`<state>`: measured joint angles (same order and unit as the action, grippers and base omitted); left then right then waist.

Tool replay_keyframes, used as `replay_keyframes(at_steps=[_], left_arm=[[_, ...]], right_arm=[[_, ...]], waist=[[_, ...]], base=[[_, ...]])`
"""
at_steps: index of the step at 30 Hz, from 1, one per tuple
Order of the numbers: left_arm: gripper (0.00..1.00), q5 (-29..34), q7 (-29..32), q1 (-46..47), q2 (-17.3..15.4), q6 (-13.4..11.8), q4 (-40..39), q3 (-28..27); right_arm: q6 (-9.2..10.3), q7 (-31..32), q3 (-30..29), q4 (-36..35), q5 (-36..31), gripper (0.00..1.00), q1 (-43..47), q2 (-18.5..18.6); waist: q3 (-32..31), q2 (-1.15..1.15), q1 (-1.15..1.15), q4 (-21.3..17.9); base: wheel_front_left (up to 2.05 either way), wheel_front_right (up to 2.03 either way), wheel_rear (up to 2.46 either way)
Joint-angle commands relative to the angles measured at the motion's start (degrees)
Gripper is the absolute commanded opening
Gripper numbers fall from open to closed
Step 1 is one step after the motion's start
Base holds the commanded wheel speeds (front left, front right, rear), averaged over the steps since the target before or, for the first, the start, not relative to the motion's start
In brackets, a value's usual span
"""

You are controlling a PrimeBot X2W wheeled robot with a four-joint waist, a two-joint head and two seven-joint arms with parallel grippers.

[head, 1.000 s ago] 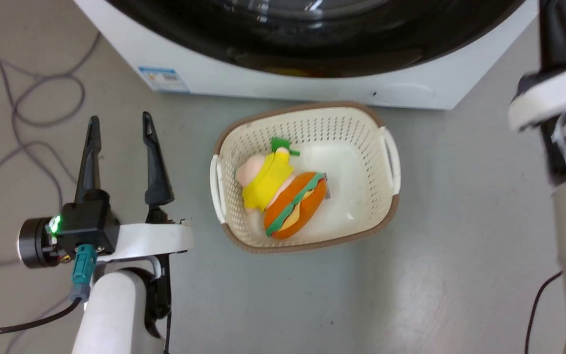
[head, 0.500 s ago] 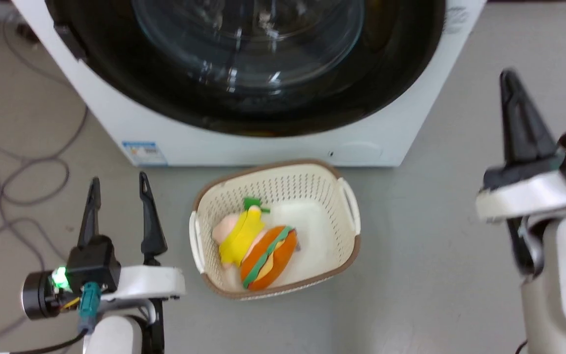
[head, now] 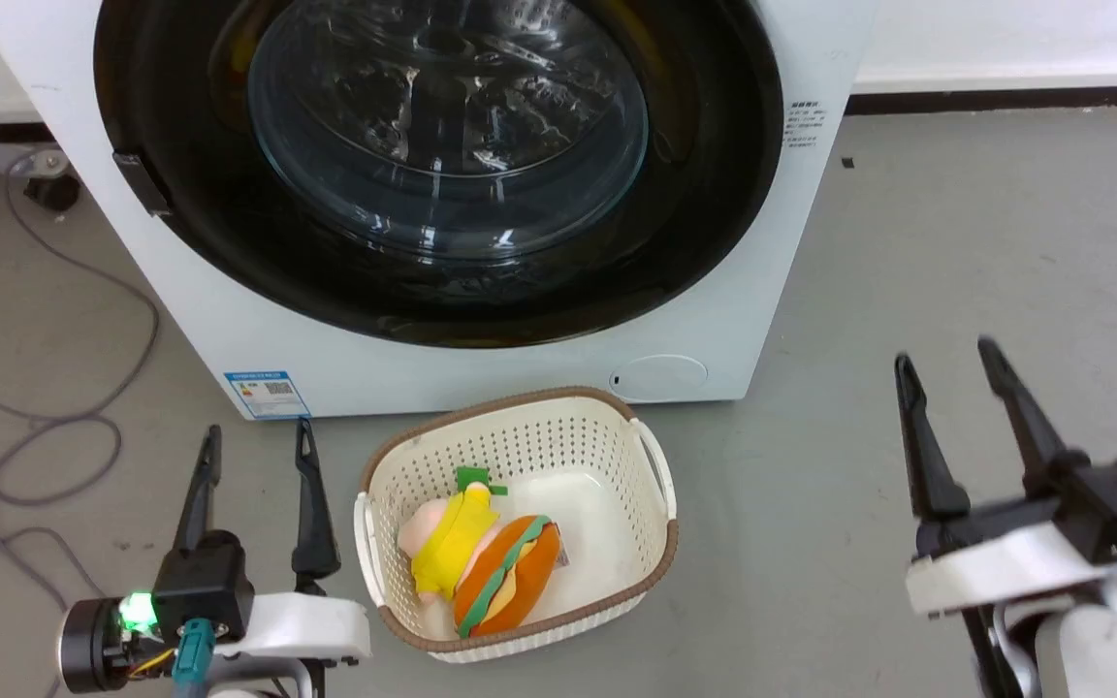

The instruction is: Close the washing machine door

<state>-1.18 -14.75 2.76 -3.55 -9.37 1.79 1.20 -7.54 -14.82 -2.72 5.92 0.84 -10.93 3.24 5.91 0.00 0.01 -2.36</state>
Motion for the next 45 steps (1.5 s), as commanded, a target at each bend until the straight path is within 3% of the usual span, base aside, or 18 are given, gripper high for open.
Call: replay_keyframes(at_steps=[1, 10, 11, 45], left_arm=[[1.00, -0.02, -0.25, -1.54, -0.34, 0.68, 0.07, 0.45], [1.00, -0.57, -0.25, -4.13, -0.20, 1.41, 1.08, 0.60], [0.00, -0.55, 0.02, -3.58, -0.09, 1.34, 1.00, 0.63], [0.00, -0.09, 3.91, -3.39, 0.16, 3.42, 0.33, 0.18]], right_arm=[[0.05, -0.18, 0.07, -0.58, 2.96, 1.00, 3.63, -0.34], [0.05, -0.18, -0.54, -2.64, 5.93, 1.00, 8.86, -0.35], [0.00, 0.02, -0.58, -2.41, 5.39, 0.00, 8.33, -0.12], [0.01, 3.93, 0.24, -3.28, 3.65, 0.00, 9.00, -0.18]], waist=[[-1.16, 0.00, -0.01, 0.19], [-3.07, 0.00, -0.01, 0.21], [-3.09, 0.00, -0.01, 0.22], [-3.85, 0.00, -0.01, 0.78]], base=[[0.00, 0.00, 0.00], [0.00, 0.00, 0.00], [0.00, 0.00, 0.00], [0.00, 0.00, 0.00]])
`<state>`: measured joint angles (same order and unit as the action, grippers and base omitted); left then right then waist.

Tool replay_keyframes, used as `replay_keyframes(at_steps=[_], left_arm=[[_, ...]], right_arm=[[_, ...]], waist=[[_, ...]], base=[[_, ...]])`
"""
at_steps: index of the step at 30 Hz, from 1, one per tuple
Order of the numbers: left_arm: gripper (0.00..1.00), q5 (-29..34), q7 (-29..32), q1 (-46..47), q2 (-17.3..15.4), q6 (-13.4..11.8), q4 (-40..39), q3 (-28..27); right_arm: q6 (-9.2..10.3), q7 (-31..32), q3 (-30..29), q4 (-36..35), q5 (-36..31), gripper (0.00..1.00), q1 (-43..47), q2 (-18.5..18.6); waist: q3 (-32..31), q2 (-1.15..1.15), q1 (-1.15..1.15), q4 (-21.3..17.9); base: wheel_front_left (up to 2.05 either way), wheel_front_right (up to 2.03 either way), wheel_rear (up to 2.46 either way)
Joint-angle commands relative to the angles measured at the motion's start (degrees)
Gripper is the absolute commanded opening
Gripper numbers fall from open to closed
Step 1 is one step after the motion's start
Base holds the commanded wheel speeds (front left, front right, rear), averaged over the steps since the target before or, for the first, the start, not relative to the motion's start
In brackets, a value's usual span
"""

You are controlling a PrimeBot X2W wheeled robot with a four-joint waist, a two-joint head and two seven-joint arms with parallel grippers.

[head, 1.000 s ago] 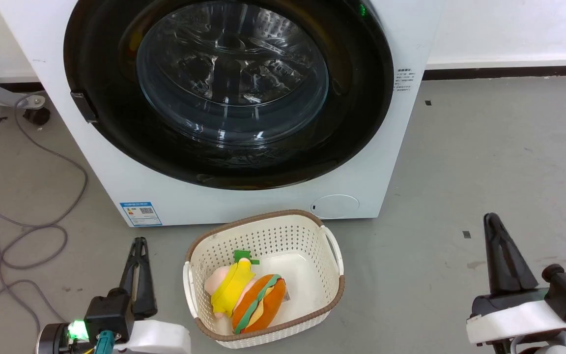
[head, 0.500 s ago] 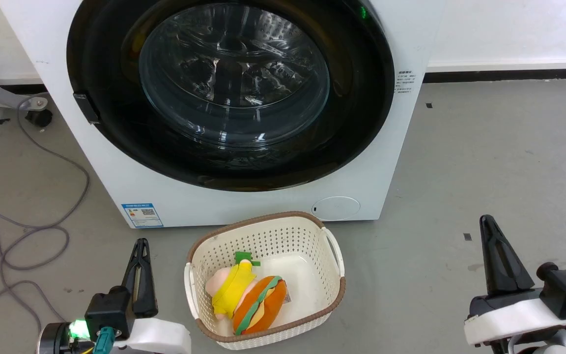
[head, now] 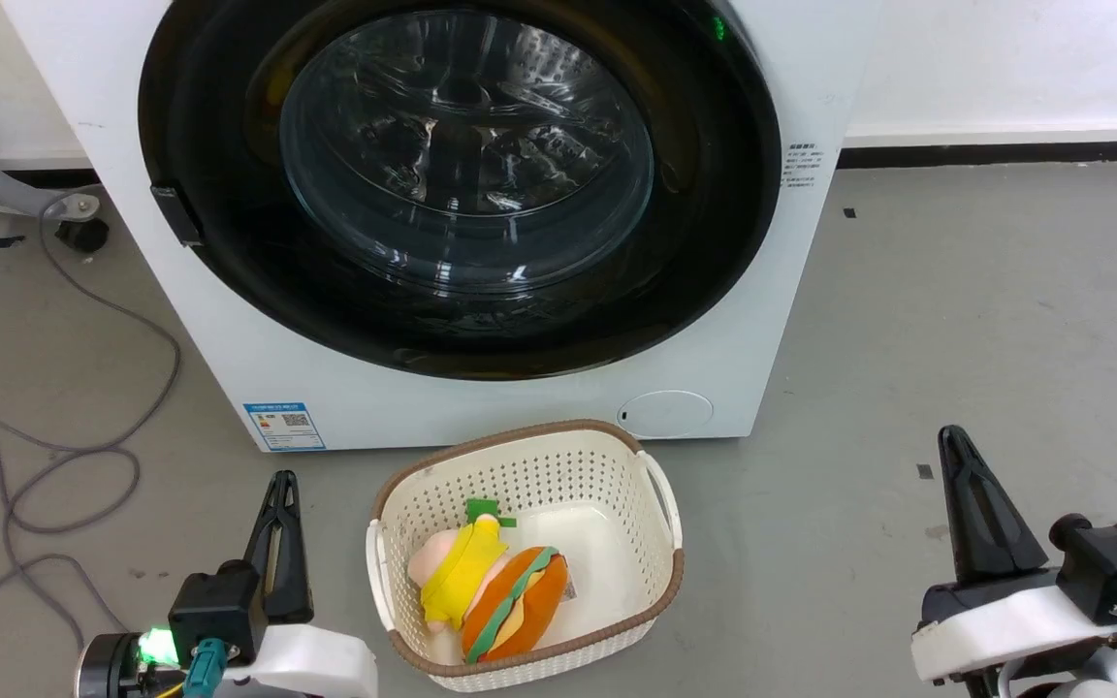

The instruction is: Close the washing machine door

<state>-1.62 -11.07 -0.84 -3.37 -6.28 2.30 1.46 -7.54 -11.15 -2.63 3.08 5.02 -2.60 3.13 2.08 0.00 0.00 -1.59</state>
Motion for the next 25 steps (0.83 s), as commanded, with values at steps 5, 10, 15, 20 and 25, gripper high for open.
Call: replay_keyframes(at_steps=[5, 10, 15, 20, 25], left_arm=[[0.00, 0.42, 0.82, 0.25, 0.00, 0.65, -0.30, -0.15], [0.00, 0.47, 1.29, 0.28, 0.02, 0.91, -0.39, -0.21], [0.00, 0.54, 1.88, 0.31, 0.05, 1.23, -0.51, -0.28], [0.00, 0.61, 2.46, 0.35, 0.08, 1.55, -0.62, -0.36], [0.00, 0.68, 3.05, 0.38, 0.11, 1.87, -0.74, -0.43]], right_arm=[[0.02, 0.85, 0.29, -0.59, -0.76, 0.00, 0.77, -0.08], [0.02, 1.32, 0.39, -0.70, -0.96, 0.00, 0.85, -0.09], [0.02, 1.91, 0.53, -0.85, -1.20, 0.00, 0.95, -0.10], [0.02, 2.50, 0.66, -0.99, -1.45, 0.00, 1.06, -0.11], [0.02, 3.09, 0.79, -1.13, -1.69, 0.00, 1.16, -0.12]], waist=[[-0.13, 0.00, 0.00, 0.10], [-0.22, 0.00, 0.00, 0.17], [-0.33, 0.00, 0.00, 0.25], [-0.44, 0.00, 0.00, 0.34], [-0.55, 0.00, 0.00, 0.42]], base=[[0.00, 0.00, 0.00], [0.00, 0.00, 0.00], [0.00, 0.00, 0.00], [0.00, 0.00, 0.00], [0.00, 0.00, 0.00]])
